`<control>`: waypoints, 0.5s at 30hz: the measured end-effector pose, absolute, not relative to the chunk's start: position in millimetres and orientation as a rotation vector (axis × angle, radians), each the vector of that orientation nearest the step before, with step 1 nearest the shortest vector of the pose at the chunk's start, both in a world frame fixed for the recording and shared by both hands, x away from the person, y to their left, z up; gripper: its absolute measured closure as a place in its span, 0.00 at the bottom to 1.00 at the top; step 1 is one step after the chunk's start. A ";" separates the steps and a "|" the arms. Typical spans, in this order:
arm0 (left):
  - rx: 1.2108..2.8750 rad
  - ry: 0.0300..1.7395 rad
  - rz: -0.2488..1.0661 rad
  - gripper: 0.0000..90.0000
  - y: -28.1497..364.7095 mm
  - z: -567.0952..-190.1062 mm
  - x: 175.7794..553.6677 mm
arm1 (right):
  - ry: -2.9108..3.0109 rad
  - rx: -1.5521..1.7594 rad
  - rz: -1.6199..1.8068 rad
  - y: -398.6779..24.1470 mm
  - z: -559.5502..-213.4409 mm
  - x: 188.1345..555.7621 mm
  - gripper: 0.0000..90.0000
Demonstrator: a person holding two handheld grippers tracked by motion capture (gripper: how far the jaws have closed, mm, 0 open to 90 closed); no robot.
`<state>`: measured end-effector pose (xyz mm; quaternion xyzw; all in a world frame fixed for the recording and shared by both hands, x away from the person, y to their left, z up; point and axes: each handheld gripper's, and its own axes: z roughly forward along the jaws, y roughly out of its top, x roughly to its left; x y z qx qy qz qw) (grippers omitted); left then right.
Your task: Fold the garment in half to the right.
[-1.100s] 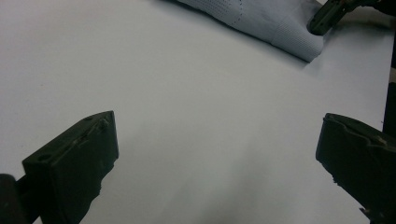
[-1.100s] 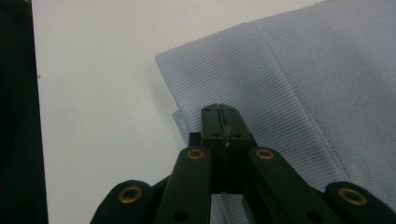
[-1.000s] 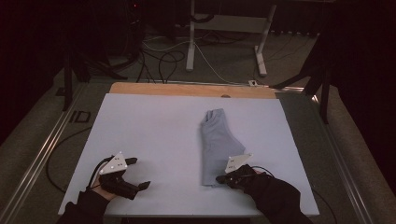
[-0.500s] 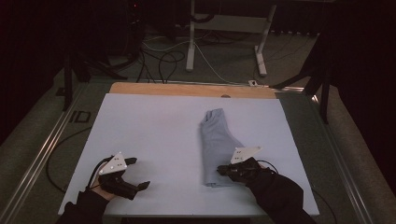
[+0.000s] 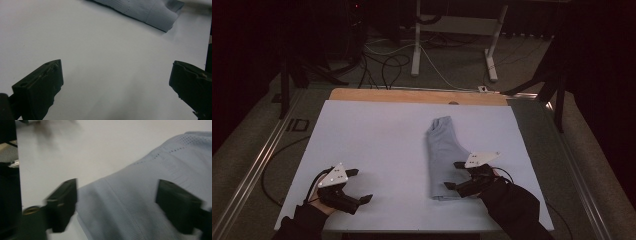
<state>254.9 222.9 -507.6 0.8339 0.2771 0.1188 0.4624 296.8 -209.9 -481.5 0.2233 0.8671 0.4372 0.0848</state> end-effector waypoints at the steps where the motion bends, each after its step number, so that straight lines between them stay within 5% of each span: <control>1: 2.047 0.684 0.292 0.01 223.0 -507.5 254.9 | 2.593 0.666 1.321 -209.6 -480.6 297.1 0.10; 15: 2.055 0.671 0.295 0.01 222.7 -506.5 254.1 | 2.497 0.699 1.339 -221.5 -475.5 302.7 0.09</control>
